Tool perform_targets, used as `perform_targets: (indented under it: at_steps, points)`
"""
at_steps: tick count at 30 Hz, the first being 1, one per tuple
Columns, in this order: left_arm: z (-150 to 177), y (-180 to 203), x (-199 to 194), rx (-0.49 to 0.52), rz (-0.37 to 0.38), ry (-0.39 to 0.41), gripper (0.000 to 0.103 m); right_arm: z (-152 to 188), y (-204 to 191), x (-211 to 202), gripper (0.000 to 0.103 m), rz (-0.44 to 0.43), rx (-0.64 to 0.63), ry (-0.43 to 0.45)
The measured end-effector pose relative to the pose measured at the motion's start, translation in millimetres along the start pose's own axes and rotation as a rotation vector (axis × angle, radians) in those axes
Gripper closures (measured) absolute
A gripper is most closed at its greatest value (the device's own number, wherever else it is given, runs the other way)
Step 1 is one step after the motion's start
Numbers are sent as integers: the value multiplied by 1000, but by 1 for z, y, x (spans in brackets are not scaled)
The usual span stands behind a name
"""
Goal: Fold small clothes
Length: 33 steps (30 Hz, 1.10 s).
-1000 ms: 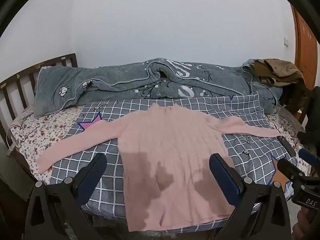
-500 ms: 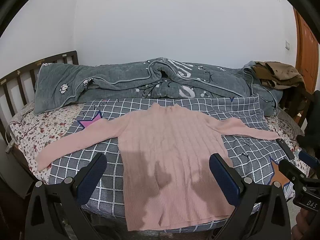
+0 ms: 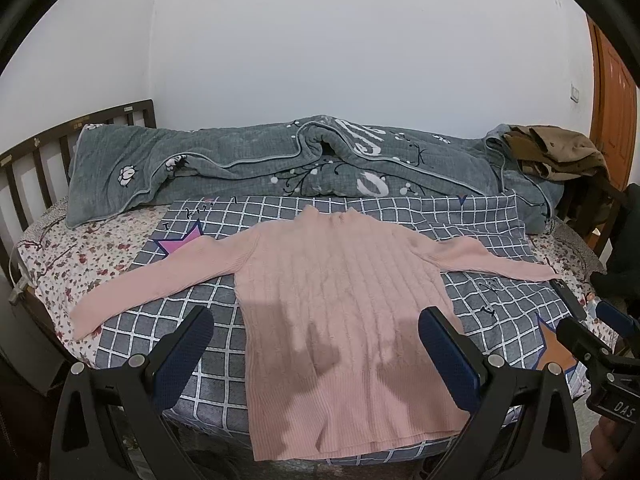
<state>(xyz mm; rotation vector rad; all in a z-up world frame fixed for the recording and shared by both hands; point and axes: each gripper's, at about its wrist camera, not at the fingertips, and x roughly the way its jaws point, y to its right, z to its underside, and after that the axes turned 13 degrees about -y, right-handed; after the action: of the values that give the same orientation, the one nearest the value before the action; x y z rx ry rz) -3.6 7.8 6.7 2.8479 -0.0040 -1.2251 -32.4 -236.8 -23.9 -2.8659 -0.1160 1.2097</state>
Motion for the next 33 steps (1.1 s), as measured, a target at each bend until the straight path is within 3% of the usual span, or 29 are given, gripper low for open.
perform_targets:
  at_steps: [6,10,33]
  points:
    - [1,-1,0,-1,2,-1,0,-1,-1,-5,0,1,3,12]
    - [1,0,0,-2,3,0,0,1,-6,-9,0,46,-15,33]
    - [1,-2,-1,-4,6,-3,0,1,-8,-12,0,25,-13,34]
